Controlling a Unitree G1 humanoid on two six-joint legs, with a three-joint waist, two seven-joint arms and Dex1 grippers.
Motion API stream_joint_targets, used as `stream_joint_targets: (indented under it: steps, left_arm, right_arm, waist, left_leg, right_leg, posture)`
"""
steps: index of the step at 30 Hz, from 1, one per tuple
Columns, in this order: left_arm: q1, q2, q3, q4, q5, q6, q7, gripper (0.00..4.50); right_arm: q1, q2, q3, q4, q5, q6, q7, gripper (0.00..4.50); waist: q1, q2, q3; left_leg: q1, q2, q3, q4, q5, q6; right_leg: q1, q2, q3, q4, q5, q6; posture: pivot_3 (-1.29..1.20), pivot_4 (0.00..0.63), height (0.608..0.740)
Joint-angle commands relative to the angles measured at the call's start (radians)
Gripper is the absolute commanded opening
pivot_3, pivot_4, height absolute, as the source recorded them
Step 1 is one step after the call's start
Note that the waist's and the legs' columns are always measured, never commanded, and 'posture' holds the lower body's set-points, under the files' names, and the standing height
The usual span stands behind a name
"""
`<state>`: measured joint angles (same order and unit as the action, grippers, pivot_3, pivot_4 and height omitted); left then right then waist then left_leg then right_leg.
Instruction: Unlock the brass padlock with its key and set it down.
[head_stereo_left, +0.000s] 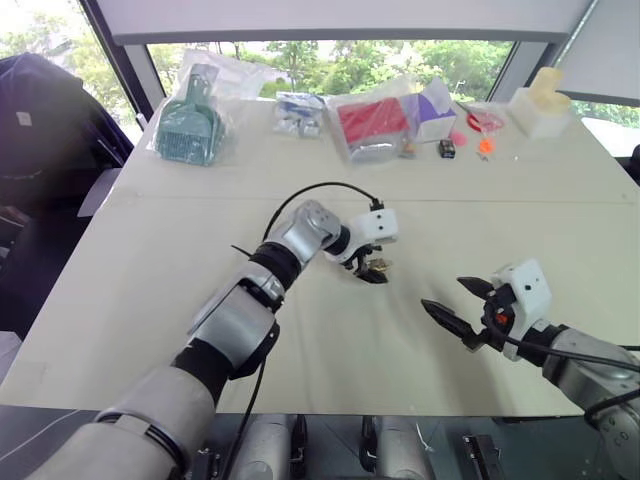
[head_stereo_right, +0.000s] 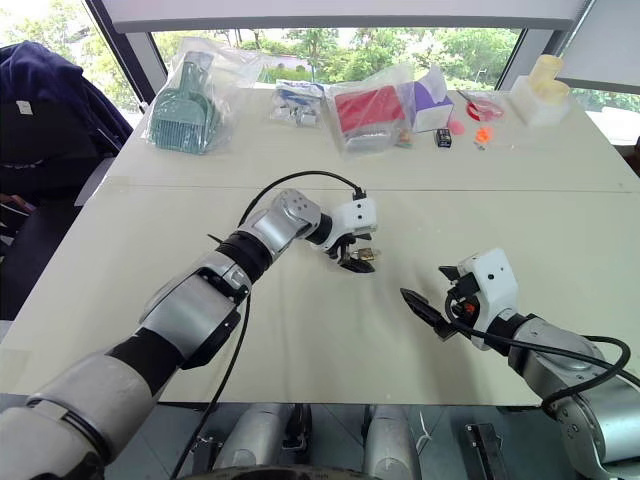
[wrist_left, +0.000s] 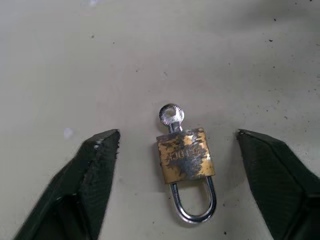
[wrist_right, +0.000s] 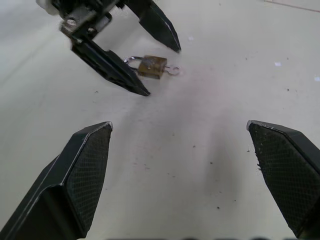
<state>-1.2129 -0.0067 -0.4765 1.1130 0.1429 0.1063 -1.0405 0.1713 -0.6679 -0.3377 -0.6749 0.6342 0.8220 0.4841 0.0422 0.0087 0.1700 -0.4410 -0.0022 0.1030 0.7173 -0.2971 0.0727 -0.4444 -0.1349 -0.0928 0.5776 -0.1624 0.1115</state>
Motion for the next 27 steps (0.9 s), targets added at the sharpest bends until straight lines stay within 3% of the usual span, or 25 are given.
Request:
stream_joint_targets:
  steps: [1, 5, 11, 13, 18, 27]
  left_arm:
    - [0.013, 0.002, -0.025, 0.038, 0.072, -0.008, 0.035, 2.27]
    - [0.025, 0.01, -0.03, 0.035, 0.097, -0.007, 0.026, 0.84]
    - [0.043, 0.039, 0.008, 0.013, 0.08, 0.004, 0.009, 0.74]
    - [0.063, 0.053, 0.015, -0.021, 0.069, 0.007, -0.036, 1.79]
    - [0.093, 0.074, 0.036, -0.095, 0.063, 0.06, -0.06, 3.55]
    - [0.101, 0.085, 0.047, -0.149, 0.063, 0.118, -0.082, 3.55]
  right_arm:
    - [0.003, -0.003, -0.033, -0.04, 0.015, -0.005, -0.006, 4.5]
    - [-0.001, -0.001, -0.028, -0.039, 0.018, -0.005, -0.013, 4.5]
    - [-0.007, 0.002, -0.019, -0.024, 0.023, -0.008, -0.013, 4.5]
    - [-0.011, 0.005, -0.014, -0.017, 0.022, -0.009, -0.014, 4.5]
    - [-0.022, 0.009, -0.002, -0.001, 0.02, -0.012, -0.014, 4.5]
    - [-0.024, 0.004, -0.013, -0.002, 0.039, -0.001, -0.011, 4.5]
  waist:
    - [-0.001, -0.001, 0.0]
    - [-0.003, -0.001, 0.0]
    - [-0.005, -0.001, 0.0]
    - [-0.007, -0.001, 0.0]
    - [-0.007, -0.001, 0.0]
    - [-0.005, -0.001, 0.0]
  left_leg:
    - [0.0, 0.0, 0.0, 0.0, 0.0, 0.0]
    - [0.001, 0.0, 0.0, 0.0, 0.0, 0.0]
    - [0.001, 0.0, 0.0, 0.0, 0.0, 0.0]
    - [0.001, 0.001, 0.0, 0.0, 0.0, 0.0]
    - [0.001, 0.001, 0.0, -0.001, 0.0, 0.0]
    - [0.001, 0.001, 0.0, -0.001, 0.0, 0.0]
  right_leg:
    - [0.0, 0.0, 0.0, 0.0, 0.0, 0.0]
    - [0.0, 0.0, 0.0, 0.0, 0.0, 0.0]
    - [0.0, 0.0, 0.0, 0.0, 0.0, 0.0]
    - [0.0, 0.0, 0.0, 0.0, 0.0, 0.0]
    - [-0.001, 0.001, 0.0, 0.001, 0.0, 0.0]
    - [-0.001, 0.001, 0.0, 0.001, 0.0, 0.0]
  posture:
    - [0.0, 0.15, 0.735]
    - [0.0, 0.15, 0.735]
    - [0.0, 0.15, 0.735]
    - [0.0, 0.15, 0.735]
    - [0.0, 0.15, 0.735]
    - [0.0, 0.15, 0.735]
